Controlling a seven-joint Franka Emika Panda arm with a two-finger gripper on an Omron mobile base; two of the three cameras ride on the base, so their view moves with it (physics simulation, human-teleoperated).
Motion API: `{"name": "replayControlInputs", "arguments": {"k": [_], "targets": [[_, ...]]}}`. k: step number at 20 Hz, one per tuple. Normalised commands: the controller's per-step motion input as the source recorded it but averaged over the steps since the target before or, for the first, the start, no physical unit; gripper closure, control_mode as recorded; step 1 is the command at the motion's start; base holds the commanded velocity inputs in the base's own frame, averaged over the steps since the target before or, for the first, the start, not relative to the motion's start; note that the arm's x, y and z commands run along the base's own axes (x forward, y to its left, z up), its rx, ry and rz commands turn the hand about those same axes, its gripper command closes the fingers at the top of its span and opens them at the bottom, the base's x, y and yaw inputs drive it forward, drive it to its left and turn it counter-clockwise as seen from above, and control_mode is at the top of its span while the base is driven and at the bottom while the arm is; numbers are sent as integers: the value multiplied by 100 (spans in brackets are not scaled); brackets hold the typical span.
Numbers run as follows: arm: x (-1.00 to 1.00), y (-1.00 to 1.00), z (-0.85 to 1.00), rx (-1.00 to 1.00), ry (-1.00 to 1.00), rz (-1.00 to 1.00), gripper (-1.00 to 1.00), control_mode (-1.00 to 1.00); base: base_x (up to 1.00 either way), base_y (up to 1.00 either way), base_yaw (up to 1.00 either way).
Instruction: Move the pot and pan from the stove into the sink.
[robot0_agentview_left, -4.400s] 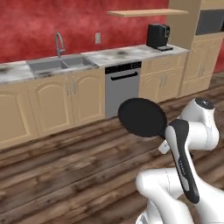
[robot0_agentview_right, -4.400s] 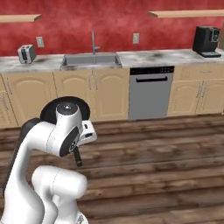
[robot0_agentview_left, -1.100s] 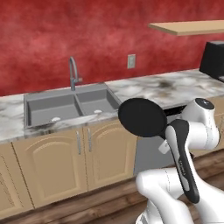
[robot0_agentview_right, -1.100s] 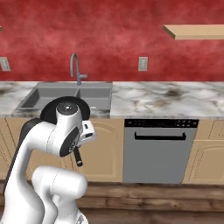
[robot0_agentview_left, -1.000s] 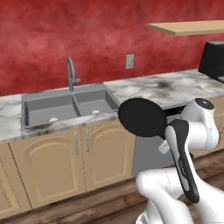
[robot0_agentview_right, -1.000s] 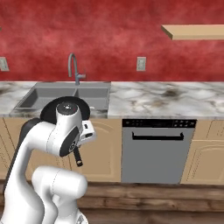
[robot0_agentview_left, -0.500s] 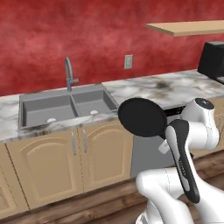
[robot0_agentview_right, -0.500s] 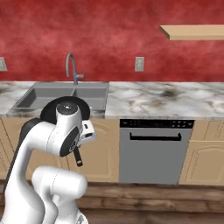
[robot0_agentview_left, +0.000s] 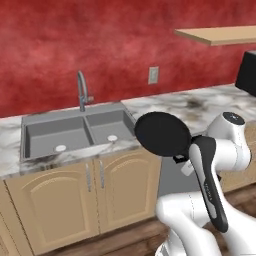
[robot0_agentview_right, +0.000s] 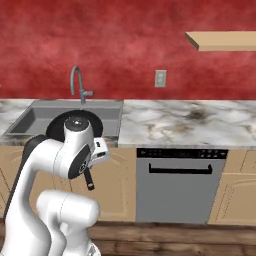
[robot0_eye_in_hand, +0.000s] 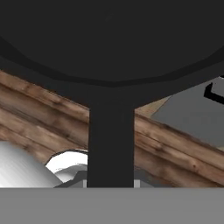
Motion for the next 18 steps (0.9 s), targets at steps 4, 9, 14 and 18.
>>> {"name": "replayControlInputs", "arguments": {"k": [4,9,14,18], "targets": [[0,0,0,0,0,0,100,100,62,0,0],[0,0,0,0,0,0,100,100,66,0,0],[0,0,0,0,0,0,100,100,68,0,0],[0,0,0,0,0,0,100,100,46,0,0]]}}
